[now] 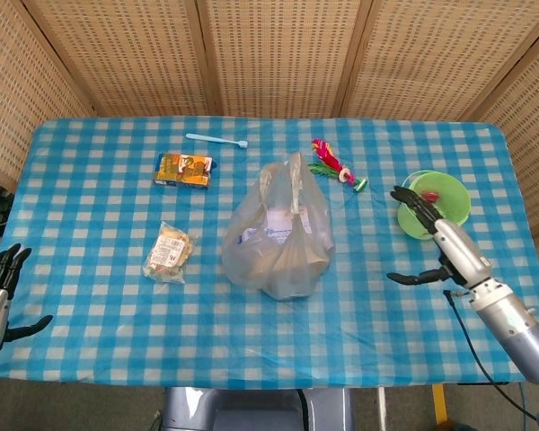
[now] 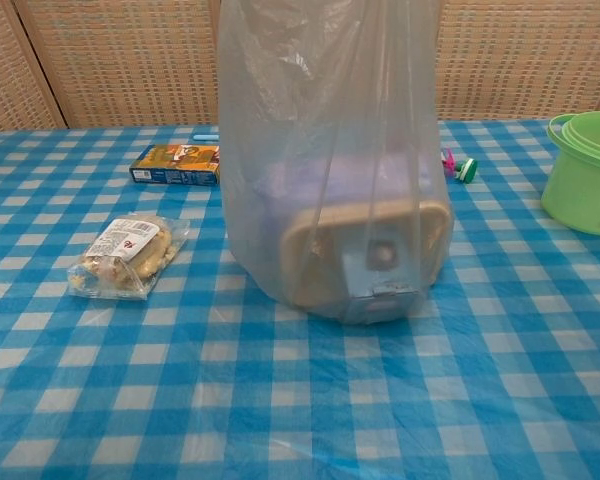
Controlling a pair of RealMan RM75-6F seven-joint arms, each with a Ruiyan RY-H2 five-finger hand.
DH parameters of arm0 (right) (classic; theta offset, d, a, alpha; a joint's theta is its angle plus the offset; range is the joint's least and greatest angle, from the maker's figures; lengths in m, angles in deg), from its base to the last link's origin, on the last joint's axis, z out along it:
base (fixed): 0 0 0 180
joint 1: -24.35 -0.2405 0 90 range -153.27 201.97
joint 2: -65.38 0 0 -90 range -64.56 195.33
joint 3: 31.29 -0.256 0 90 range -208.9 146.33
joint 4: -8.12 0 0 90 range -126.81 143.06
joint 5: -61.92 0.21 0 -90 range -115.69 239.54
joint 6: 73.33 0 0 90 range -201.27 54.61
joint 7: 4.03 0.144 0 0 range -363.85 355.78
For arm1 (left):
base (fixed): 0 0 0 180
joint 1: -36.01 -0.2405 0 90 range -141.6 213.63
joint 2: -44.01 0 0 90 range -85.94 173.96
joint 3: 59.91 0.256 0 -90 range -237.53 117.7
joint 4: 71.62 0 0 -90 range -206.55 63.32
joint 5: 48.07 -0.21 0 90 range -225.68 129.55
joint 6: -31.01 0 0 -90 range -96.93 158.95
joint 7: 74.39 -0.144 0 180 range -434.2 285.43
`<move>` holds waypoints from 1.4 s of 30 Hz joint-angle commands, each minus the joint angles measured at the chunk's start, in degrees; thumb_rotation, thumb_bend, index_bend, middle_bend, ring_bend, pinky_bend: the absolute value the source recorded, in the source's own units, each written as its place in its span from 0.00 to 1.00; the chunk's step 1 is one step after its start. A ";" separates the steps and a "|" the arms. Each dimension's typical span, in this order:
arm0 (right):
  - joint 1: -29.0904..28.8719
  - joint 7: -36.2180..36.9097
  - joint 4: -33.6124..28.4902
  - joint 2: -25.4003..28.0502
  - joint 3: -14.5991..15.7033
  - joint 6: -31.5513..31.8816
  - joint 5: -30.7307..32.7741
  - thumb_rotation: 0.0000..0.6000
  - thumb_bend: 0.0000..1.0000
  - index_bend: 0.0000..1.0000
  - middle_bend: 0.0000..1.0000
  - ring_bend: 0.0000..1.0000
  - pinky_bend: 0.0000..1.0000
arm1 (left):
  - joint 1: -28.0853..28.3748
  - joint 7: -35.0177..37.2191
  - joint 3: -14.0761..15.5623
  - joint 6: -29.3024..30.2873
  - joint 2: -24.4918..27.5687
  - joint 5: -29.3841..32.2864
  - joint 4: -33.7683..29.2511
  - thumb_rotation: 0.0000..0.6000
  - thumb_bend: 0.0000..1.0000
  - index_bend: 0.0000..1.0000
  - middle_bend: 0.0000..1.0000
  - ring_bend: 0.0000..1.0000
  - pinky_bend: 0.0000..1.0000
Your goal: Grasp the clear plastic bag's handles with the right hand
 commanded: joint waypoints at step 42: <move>-30.22 42.74 1.50 -12.66 -22.63 -37.68 20.90 1.00 0.00 0.13 0.30 0.15 0.24 | 2.47 5.36 -3.41 -5.28 1.98 9.15 1.99 1.00 0.00 0.00 0.00 0.00 0.00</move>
